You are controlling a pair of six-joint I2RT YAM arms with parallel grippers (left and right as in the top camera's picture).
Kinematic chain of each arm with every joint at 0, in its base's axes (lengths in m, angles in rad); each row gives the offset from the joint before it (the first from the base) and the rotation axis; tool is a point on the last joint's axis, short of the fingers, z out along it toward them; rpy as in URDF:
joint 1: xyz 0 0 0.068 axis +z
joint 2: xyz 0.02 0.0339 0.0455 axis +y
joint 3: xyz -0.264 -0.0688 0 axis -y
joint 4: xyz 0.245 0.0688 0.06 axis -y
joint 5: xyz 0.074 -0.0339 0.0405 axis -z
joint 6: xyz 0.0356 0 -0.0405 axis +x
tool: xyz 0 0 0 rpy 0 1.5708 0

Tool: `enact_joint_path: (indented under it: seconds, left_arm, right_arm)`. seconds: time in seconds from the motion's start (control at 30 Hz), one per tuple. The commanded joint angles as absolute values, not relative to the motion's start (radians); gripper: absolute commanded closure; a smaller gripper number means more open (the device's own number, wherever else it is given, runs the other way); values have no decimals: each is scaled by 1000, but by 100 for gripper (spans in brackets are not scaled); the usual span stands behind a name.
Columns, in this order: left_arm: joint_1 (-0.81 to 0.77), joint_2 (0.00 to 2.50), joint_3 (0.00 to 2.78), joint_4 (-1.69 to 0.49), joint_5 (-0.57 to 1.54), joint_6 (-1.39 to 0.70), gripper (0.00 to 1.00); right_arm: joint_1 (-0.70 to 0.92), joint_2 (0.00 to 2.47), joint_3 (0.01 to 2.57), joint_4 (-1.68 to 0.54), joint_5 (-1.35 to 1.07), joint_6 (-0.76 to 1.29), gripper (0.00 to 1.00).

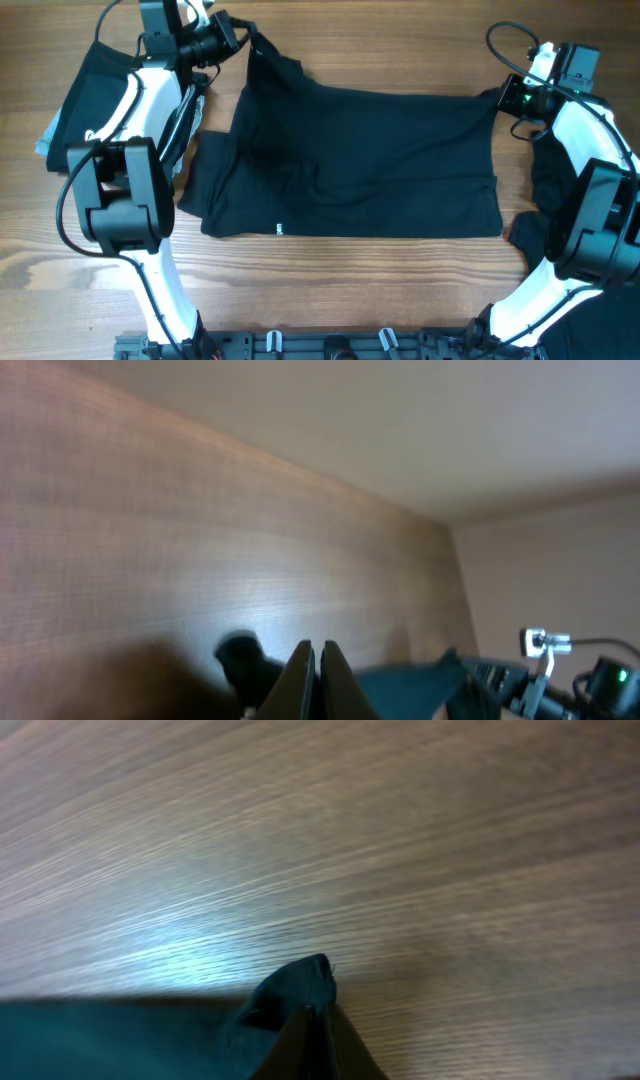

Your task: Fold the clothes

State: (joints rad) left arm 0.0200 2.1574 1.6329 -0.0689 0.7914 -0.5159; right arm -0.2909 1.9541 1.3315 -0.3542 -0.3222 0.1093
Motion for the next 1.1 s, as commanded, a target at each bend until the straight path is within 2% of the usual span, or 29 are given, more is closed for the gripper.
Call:
enact_joint_path:
  seconds: [0.0,0.27,0.4,0.5,0.63,0.83,1.07]
  left_arm:
    - [24,2092,1650,-160,837,-392,96]
    - [13,1904,1650,-556,659,-174,96]
    - [4,1864,1650,-815,637,-133,96]
    - [4,1864,1649,-962,579,-134,96]
    - [4,1864,1649,-1147,515,-112,96]
    - [4,1864,1649,-1349,379,-108,96]
    - [4,1864,1648,-1456,233,-142,96]
  right_arm:
    - [-296,1882,1329,-352,-446,18,92]
    - [-296,1773,1329,-435,-436,61,89]
    - [-296,1769,1329,-641,-365,168,94]
    - [-296,1769,1329,-735,-349,176,93]
    - [-296,1769,1329,-922,-194,216,92]
    - [-296,1769,1329,-1039,33,270,89]
    - [-296,1769,1328,-1105,30,262,88]
